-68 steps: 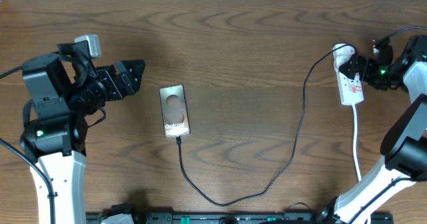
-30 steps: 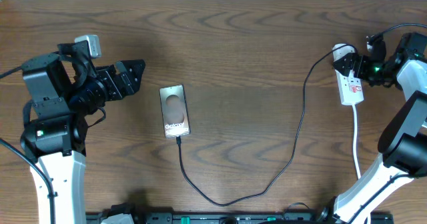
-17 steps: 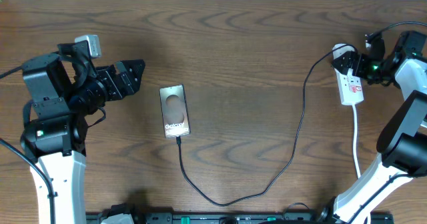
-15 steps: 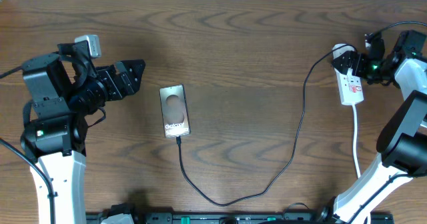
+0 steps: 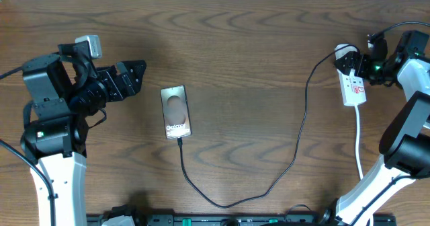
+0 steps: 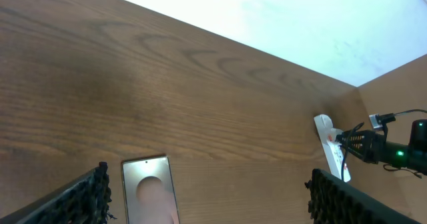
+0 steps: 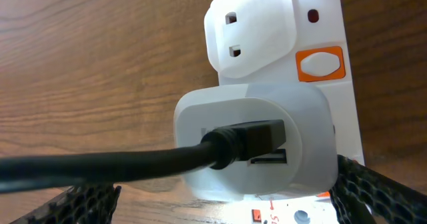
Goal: Plug charger to phone and switch on socket
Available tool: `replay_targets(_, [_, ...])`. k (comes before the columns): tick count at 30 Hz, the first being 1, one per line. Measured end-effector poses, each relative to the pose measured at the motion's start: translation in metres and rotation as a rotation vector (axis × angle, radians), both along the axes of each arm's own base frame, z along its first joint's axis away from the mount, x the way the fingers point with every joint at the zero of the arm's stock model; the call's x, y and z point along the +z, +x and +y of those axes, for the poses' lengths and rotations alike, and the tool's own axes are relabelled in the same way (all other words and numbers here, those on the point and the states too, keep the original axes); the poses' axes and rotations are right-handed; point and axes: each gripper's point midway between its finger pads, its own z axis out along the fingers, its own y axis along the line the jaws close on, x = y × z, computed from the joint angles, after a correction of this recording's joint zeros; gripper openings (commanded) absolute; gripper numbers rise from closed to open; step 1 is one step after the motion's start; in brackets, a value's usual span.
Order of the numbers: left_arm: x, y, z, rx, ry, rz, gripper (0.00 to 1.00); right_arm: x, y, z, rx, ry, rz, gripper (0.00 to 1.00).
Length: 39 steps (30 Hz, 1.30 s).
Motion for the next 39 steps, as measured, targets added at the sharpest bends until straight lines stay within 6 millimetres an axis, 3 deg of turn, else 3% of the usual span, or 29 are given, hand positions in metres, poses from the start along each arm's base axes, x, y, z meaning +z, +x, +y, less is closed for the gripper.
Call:
replay_targets(18, [0.0, 0.0, 0.0, 0.0, 0.0, 0.0, 0.91, -0.005, -0.001, 0.001, -0.017, -0.032, 0.026, 0.9])
replay_targets(25, [0.0, 0.0, 0.0, 0.0, 0.0, 0.0, 0.91, -0.005, -0.001, 0.002, -0.021, -0.036, 0.023, 0.99])
replay_targets(32, [0.0, 0.0, 0.0, 0.0, 0.0, -0.001, 0.91, -0.003, -0.002, 0.004, -0.044, -0.023, 0.036, 0.99])
replay_targets(39, [0.0, 0.0, 0.0, 0.0, 0.0, 0.0, 0.91, 0.002, -0.019, 0.002, -0.098, 0.0, 0.1, 0.99])
